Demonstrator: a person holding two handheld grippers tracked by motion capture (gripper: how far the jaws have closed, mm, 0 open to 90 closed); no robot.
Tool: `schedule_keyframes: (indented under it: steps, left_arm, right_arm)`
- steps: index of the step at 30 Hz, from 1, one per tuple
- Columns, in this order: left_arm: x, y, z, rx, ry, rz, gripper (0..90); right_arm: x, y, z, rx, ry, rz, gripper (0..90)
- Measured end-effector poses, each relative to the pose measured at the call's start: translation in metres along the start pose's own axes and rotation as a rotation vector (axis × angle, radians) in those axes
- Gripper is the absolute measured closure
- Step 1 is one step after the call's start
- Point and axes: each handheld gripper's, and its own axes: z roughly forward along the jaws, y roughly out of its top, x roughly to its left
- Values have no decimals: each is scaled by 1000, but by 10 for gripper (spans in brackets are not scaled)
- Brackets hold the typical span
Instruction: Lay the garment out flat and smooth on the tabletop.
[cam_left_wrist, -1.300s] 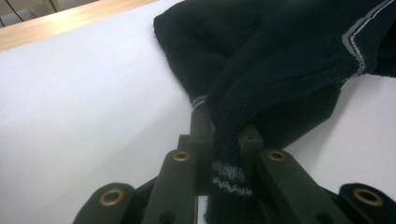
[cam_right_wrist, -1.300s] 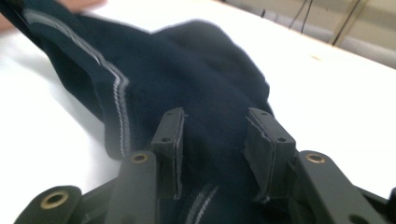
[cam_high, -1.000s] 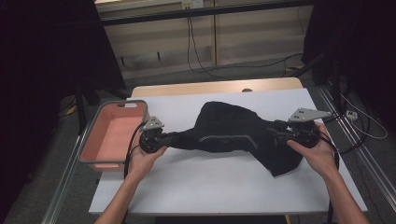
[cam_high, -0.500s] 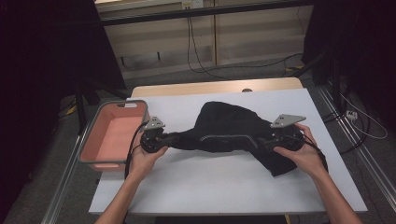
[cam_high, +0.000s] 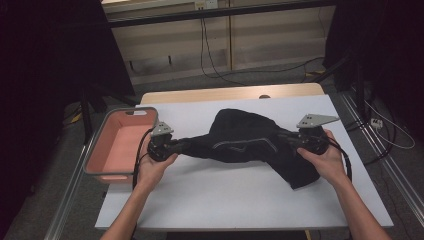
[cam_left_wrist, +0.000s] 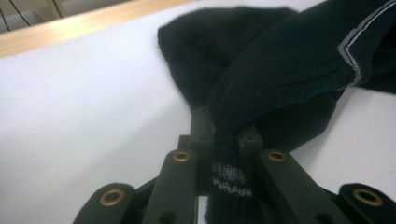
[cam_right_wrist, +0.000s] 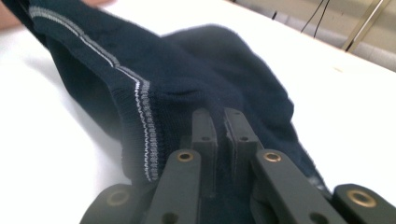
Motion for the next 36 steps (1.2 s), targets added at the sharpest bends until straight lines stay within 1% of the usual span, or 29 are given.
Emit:
schedule_keyframes:
  steps: [2,3,4,6,7,8,9,10,11,12,13,14,15,16,17,18,19,20,21,22,24,25,27,28,30,31,34,35,36]
  left_arm:
    - [1,4,-8,-27,13,1,825]
    - [1,6,-13,-46,14,-13,826]
    - [3,9,-18,-58,17,-8,826]
    - [4,14,-28,-87,19,-12,826]
    - [5,17,-34,-110,17,-23,827]
    - [6,19,-37,-122,20,-27,827]
    - [7,24,-42,-145,19,-33,827]
    - [8,26,-45,-153,22,-31,827]
    - [9,31,-48,-176,20,-40,827]
    - [10,34,-50,-185,18,-45,827]
    - [11,39,-53,-193,24,-40,827]
    - [14,48,-57,-212,24,-42,827]
    - [15,52,-59,-224,25,-42,827]
    - [15,52,-59,-224,25,-42,827]
    - [16,58,-61,-233,25,-39,827]
    - [16,63,-63,-240,28,-42,827]
    - [16,69,-63,-249,28,-38,827]
    - [17,73,-62,-256,24,-39,827]
    - [17,78,-61,-260,25,-43,827]
    - [18,81,-59,-264,23,-45,826]
    - [20,87,-54,-263,32,-40,825]
    - [22,89,-50,-265,26,-44,825]
    - [27,93,-42,-259,35,-46,822]
    - [29,94,-39,-257,40,-48,821]
    - [33,96,-31,-246,41,-60,820]
    - [34,97,-26,-241,46,-59,819]
    - [38,100,-14,-230,53,-76,818]
    - [41,101,-9,-226,48,-86,818]
    - [44,101,-6,-219,50,-86,818]
  right_arm:
    - [-1,7,-4,-39,3,13,843]
    - [0,14,-7,-68,-3,10,843]
    - [0,14,-7,-68,-3,10,843]
    - [1,24,-10,-96,-10,7,844]
    - [2,34,-12,-113,-20,2,844]
    - [2,34,-12,-113,-20,2,844]
    - [2,37,-12,-120,-23,0,844]
    - [2,44,-13,-128,-31,-2,844]
    - [2,48,-14,-135,-32,-2,845]
    - [1,54,-14,-149,-41,-3,845]
    - [0,58,-15,-155,-45,-1,845]
    - [-4,70,-16,-182,-62,5,846]
    - [-6,75,-16,-190,-72,10,847]
    - [-6,75,-16,-190,-72,10,847]
    - [-13,88,-18,-217,-89,18,847]
    - [-13,88,-18,-217,-89,18,847]
    - [-20,103,-21,-245,-111,30,848]
    - [-20,103,-21,-245,-111,30,848]
    - [-22,108,-22,-253,-120,32,848]
    - [-28,117,-23,-275,-136,50,848]
    - [-31,120,-22,-278,-144,53,847]
    - [-33,122,-21,-280,-152,58,847]
    - [-39,124,-17,-274,-163,61,847]
    - [-43,124,-15,-271,-168,74,846]
    - [-49,125,-10,-256,-181,76,846]
    - [-51,126,-9,-251,-186,76,846]
    - [-60,130,-1,-237,-205,88,846]
    - [-66,132,4,-231,-215,99,846]
    - [-66,132,4,-231,-215,99,846]
